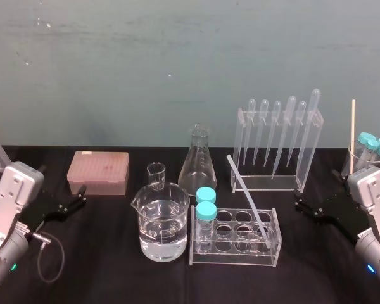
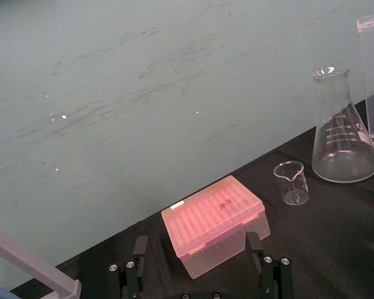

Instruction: Pick up the stirring rod with one hand, then place it down.

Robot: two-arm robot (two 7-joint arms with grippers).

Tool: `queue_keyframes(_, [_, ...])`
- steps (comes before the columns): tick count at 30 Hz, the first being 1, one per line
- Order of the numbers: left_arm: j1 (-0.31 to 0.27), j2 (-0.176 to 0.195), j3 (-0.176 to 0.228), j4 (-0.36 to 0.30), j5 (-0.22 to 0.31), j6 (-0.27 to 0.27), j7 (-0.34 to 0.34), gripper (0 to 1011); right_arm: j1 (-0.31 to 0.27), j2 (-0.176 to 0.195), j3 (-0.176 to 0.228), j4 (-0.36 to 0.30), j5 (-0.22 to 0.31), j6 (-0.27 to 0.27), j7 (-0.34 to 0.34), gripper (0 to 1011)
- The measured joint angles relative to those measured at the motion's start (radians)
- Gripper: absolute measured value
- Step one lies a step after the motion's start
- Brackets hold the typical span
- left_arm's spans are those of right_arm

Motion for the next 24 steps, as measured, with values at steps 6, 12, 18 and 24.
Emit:
queue_keyframes(6, [0.0, 0.0, 0.0, 0.0, 0.0, 0.0, 0.0, 1000, 0.0, 0.0, 0.0, 0.0, 0.0, 0.0, 0.0, 1003])
queue_keyframes(12, [0.0, 0.0, 0.0, 0.0, 0.0, 0.0, 0.0, 1000, 0.0, 0.0, 0.0, 0.0, 0.0, 0.0, 0.0, 1003])
queue_keyframes(18, [0.0, 0.0, 0.0, 0.0, 0.0, 0.0, 0.0, 1000, 0.0, 0.0, 0.0, 0.0, 0.0, 0.0, 0.0, 1003])
queue_keyframes(24, [0.0, 0.0, 0.0, 0.0, 0.0, 0.0, 0.0, 1000, 0.0, 0.0, 0.0, 0.0, 0.0, 0.0, 0.0, 1003])
